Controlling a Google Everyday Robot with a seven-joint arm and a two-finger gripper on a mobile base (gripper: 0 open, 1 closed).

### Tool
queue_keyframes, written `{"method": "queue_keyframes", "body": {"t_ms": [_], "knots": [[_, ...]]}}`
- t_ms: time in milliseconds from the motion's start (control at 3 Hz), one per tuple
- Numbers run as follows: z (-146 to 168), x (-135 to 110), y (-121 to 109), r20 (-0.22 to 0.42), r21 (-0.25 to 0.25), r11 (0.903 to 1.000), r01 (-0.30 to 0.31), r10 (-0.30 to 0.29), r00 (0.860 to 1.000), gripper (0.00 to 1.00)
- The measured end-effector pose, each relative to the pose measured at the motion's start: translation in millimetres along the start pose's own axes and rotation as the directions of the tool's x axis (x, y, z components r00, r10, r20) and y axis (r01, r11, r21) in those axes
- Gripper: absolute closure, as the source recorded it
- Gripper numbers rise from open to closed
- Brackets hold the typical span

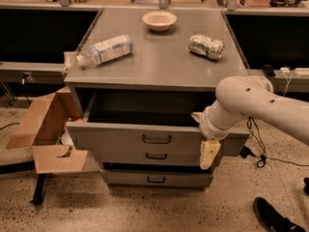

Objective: Open top drawer

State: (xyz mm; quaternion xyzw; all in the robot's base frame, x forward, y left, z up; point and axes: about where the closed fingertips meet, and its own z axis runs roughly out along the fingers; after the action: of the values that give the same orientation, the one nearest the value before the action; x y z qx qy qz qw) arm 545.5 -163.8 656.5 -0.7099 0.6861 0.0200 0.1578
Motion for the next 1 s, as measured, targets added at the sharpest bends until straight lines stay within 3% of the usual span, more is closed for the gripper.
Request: {"method": "queue_keyframes", "body": {"t_ms": [333,667,1000], "knots": [[9,-1,40,0.013,-0.095,0.9955,-0.01,0.011,1.0,0.23],[3,-3,38,0.013,-0.095,0.9955,-0.01,0.011,1.0,0.45],[-2,-6,40,0.012,-0.094,0.9956,-0.006,0.007,1.0,0.77]]}}
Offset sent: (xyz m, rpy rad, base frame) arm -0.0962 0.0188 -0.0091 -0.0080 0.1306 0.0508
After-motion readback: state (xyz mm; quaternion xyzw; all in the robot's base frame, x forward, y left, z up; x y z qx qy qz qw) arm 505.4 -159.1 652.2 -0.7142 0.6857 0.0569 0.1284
